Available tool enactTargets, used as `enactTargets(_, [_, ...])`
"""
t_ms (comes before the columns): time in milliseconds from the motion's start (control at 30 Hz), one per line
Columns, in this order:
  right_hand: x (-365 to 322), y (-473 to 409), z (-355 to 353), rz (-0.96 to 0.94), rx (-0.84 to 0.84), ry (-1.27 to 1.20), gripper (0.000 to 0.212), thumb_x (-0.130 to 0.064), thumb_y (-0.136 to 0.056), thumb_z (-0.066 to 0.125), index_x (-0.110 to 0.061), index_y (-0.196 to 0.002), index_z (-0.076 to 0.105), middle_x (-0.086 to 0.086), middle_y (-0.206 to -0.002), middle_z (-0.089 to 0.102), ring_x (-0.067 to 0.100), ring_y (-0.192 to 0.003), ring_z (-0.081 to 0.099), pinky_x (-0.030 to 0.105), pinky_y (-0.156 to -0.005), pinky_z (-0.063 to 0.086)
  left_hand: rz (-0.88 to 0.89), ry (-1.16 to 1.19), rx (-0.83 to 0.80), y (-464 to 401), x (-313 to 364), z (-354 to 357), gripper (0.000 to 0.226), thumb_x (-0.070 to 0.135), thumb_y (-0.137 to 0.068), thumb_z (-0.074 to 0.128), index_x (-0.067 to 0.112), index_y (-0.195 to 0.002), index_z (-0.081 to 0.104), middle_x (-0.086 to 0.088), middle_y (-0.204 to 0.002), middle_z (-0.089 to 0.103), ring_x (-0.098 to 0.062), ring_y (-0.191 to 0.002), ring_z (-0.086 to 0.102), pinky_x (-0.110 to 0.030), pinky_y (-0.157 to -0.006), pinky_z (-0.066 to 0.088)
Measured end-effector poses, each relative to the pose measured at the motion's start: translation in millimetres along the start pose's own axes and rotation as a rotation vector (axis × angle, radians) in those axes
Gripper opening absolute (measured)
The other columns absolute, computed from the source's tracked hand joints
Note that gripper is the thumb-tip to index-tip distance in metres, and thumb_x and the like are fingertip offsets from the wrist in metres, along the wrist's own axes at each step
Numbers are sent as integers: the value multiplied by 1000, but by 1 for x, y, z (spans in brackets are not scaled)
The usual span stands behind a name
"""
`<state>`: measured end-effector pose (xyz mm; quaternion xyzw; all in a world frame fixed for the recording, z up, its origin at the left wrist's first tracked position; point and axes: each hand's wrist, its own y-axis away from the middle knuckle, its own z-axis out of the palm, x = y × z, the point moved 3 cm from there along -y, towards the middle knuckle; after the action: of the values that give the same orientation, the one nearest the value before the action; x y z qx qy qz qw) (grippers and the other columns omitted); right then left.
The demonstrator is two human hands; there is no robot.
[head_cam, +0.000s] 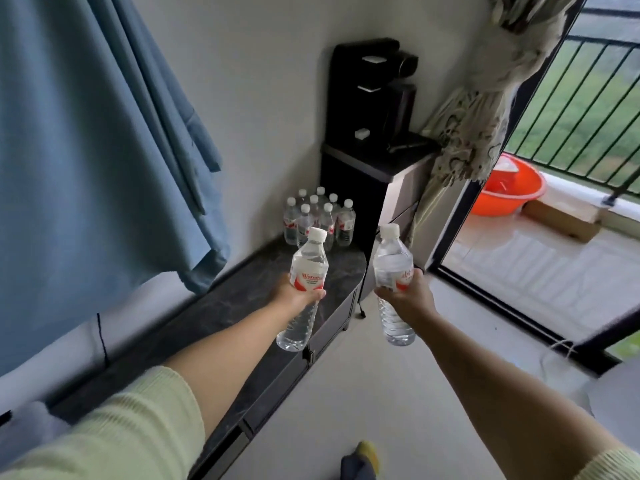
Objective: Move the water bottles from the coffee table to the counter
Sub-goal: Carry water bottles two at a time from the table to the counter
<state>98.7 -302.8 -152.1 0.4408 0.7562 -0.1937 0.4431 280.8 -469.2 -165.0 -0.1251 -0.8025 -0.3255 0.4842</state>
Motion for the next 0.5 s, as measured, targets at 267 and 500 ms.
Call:
enactTargets(267, [10,-147,-11,29,-107,-36,51,-18,-68,86,-14,-103,49,6,-97,61,22,-85,60,34,-72,48,-135,100,133,-104,32,66,54,30,-67,86,22,-102,46,3,-100,60,-17,-92,58,-34,-83,47])
enactTargets(500, [43,-219,22,106,-224,-86,40,-12,-68,82,-29,-88,53,-3,-84,66,14,-78,64,39,-72,54,-246,114,205,-163,32,92,53,24,-71,84,18,-108,47,6,-90,55,-15,-84,53,-31,-78,43])
